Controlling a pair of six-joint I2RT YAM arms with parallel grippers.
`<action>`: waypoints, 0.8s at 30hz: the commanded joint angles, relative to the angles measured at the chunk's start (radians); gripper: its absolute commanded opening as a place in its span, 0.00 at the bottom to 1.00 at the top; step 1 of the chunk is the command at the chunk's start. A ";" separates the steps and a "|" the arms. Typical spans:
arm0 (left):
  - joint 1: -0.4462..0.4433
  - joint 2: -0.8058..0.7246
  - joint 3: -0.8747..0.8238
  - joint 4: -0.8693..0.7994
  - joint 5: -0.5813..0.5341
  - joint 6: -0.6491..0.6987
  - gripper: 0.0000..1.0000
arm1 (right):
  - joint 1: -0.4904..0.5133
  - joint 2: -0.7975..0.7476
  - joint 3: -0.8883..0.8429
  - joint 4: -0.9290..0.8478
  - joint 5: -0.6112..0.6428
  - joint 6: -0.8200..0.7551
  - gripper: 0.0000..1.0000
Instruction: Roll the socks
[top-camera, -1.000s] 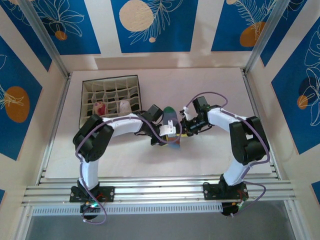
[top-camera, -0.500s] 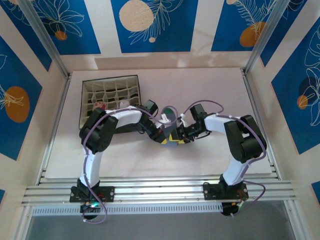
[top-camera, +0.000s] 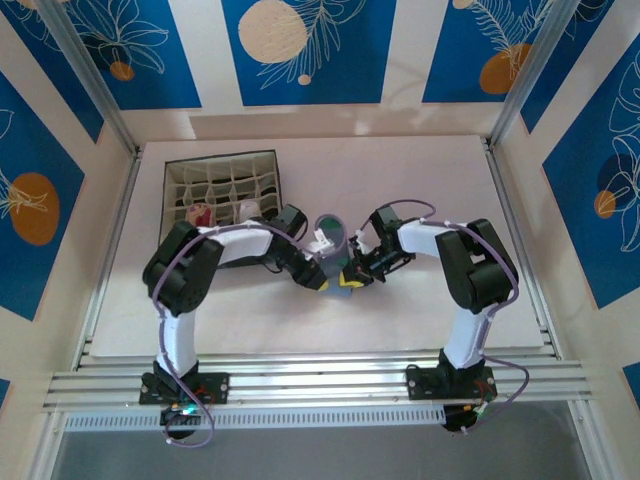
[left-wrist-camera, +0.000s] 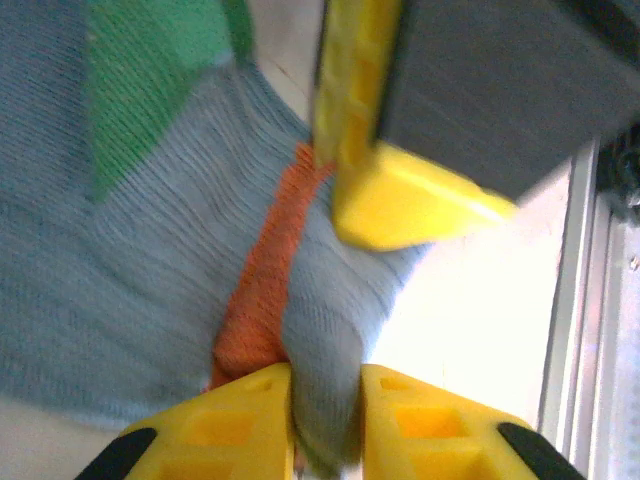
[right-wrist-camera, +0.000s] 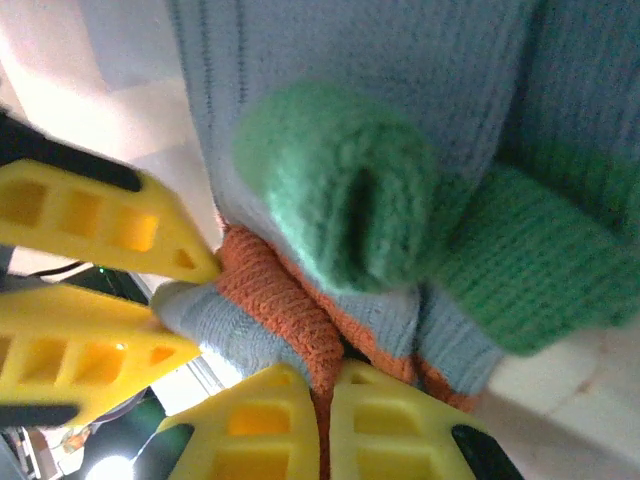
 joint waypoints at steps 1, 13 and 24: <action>0.011 -0.139 -0.100 0.151 -0.048 0.114 0.25 | 0.009 0.058 0.030 -0.132 0.096 -0.025 0.00; -0.156 -0.396 -0.372 0.505 -0.356 0.506 0.35 | 0.040 0.098 0.102 -0.201 0.110 -0.046 0.00; -0.252 -0.266 -0.380 0.629 -0.572 0.610 0.28 | 0.040 0.125 0.119 -0.222 0.091 -0.054 0.00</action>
